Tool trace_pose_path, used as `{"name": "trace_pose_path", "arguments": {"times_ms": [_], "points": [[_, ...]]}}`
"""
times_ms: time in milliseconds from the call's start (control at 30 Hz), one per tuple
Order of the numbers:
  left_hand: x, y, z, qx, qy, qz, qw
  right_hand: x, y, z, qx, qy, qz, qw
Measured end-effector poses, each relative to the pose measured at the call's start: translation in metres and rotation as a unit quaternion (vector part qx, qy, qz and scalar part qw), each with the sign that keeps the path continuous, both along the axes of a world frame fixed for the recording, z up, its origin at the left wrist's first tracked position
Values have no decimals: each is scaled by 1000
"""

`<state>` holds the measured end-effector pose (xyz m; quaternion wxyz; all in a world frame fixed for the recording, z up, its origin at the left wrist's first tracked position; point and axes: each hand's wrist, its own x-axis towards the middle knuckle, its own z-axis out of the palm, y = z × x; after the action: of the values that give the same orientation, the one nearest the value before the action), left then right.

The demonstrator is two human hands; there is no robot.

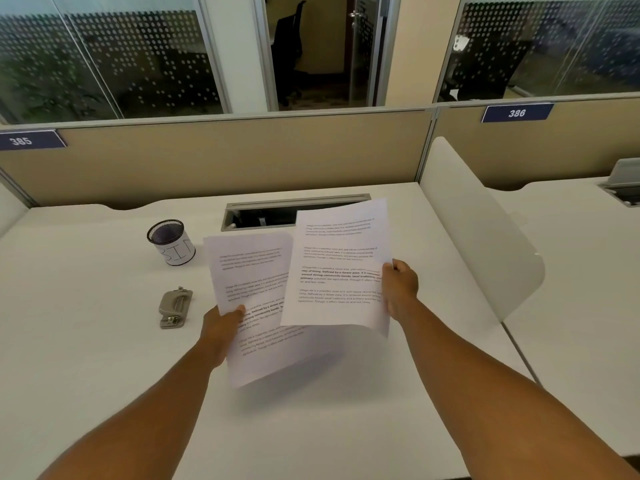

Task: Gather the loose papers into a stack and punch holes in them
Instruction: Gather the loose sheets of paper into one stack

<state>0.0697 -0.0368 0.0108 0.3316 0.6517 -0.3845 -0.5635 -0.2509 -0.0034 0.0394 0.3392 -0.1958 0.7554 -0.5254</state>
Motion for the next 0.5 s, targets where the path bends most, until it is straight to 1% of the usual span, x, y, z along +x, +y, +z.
{"name": "trace_pose_path", "arguments": {"times_ms": [167, 233, 333, 500], "points": [[-11, -1, 6, 13, 61, -69, 996, 15, 0, 2, 10, -64, 92, 994], [-16, -1, 10, 11, 77, -96, 992, 19, 0, 3, 17, -83, 110, 990], [-20, -2, 14, 12, 101, -130, 986, 23, 0, 2, 30, -90, 132, 987], [-22, -1, 17, 12, 133, -141, 981, 23, 5, 2, 34, -108, 158, 981]]}}
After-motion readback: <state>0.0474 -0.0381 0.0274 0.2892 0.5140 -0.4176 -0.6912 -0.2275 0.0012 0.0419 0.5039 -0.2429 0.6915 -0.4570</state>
